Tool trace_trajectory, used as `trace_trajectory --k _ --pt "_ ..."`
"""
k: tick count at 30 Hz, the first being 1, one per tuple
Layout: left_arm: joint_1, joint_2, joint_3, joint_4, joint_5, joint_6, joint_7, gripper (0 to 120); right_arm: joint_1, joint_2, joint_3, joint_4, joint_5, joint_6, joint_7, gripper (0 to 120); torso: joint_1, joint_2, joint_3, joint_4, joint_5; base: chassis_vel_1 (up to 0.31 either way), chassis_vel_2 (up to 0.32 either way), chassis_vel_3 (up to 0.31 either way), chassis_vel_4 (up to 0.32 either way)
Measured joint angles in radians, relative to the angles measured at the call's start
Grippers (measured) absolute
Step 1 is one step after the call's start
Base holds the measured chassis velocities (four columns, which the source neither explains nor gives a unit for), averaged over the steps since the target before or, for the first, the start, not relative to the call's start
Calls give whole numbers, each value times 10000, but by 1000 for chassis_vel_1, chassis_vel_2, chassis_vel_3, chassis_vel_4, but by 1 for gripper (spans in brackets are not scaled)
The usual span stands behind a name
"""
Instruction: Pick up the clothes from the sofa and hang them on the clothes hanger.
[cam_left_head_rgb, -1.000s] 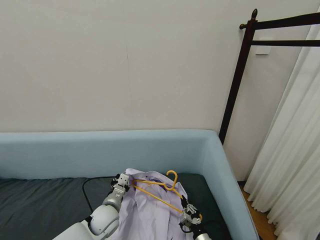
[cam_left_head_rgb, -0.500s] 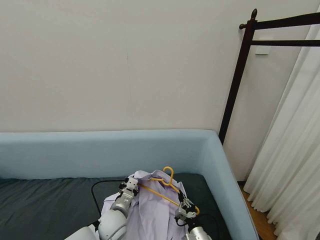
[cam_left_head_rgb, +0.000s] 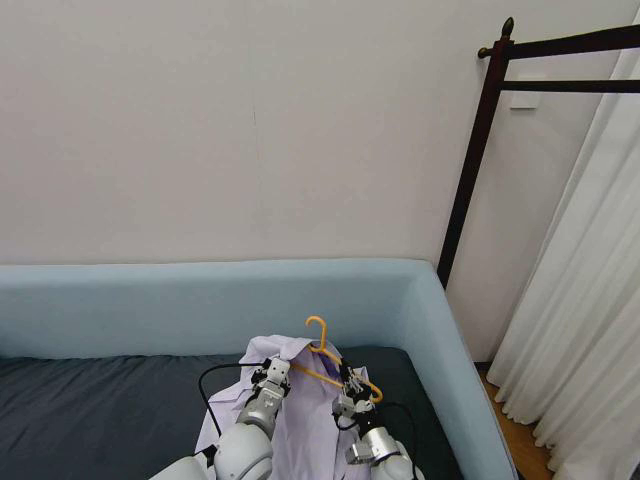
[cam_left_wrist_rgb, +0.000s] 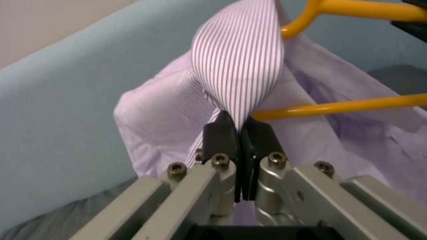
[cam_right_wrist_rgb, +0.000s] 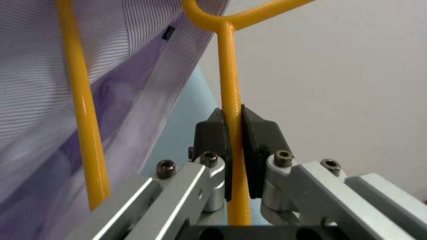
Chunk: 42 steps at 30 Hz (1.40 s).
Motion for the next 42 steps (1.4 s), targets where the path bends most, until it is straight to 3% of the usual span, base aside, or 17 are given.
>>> trace_trajectory --k 7,14,22,28,33,35,36,40,41,42 --pt "-230 -329 174 -395 -675 366 -781 0 484 -168 -281 -78 76 281 -164 4 0 0 0 0 1 0 0 0 0" --pt "-375 -837 193 -383 -1002 299 -1185 0 278 -332 -298 270 -609 1197 -583 4 0 0 0 -3 0 0 0 0 0" --pt "-72 -375 298 -777 -1109 471 -1287 0 354 -478 -348 529 -60 1243 -670 4 0 0 0 0 0 0 0 0 0" --pt "379 -58 256 -1172 -1102 746 -1436 21 570 -500 -359 612 277 1215 -692 4 0 0 0 0 -1 0 0 0 0" --pt "574 505 94 -1820 -942 1120 -1294 41 607 -511 -167 556 279 1194 -627 4 -1 0 0 -1 -1 0 0 0 0" --pt "707 1098 -121 -2224 -908 746 -808 49 608 -567 -73 513 192 1247 -588 4 0 0 0 -2 -2 0 0 0 0" --pt "707 1098 -121 -2224 -908 746 -808 49 608 -567 -73 513 192 1247 -588 4 0 0 0 -2 -2 0 0 0 0" --pt "1085 2667 -727 -2727 -812 -1495 1680 68 608 -665 88 446 34 1387 -527 4 0 1 0 -1 -4 0 0 0 0" --pt "1178 3162 -929 -2875 -816 -1925 2226 71 608 -677 142 425 -17 1440 -512 4 0 1 0 0 -4 0 0 0 0" --pt "1178 3162 -929 -2875 -816 -1925 2226 71 608 -677 142 425 -17 1440 -512 4 0 1 0 0 -4 0 0 0 0"
